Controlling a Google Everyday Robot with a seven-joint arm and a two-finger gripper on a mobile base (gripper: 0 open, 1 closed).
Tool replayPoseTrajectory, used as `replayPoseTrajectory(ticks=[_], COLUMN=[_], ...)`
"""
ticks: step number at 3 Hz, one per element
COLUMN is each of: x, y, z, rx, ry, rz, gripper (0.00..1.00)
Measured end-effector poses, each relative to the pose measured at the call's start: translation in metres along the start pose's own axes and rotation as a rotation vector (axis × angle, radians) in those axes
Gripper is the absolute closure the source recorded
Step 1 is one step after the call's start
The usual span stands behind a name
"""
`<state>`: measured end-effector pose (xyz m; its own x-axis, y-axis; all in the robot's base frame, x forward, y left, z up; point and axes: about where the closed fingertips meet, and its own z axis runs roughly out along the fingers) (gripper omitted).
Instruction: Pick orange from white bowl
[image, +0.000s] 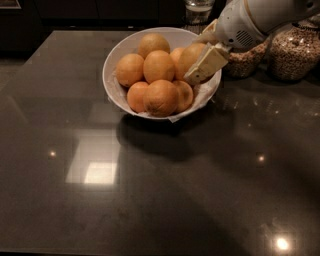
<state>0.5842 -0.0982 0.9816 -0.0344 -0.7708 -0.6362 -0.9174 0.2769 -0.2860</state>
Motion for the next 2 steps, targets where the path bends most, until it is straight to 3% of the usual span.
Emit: replayPoseTrajectory(ticks=[1, 2], x=[-0.0237, -0.0289], y=[-0.0136, -0.0163], z=[-0.0226, -0.0276], rx=[0.009, 0.018], ry=[-0.079, -0.089], rz=[-0.028, -0.033], gripper=[1.00, 1.00])
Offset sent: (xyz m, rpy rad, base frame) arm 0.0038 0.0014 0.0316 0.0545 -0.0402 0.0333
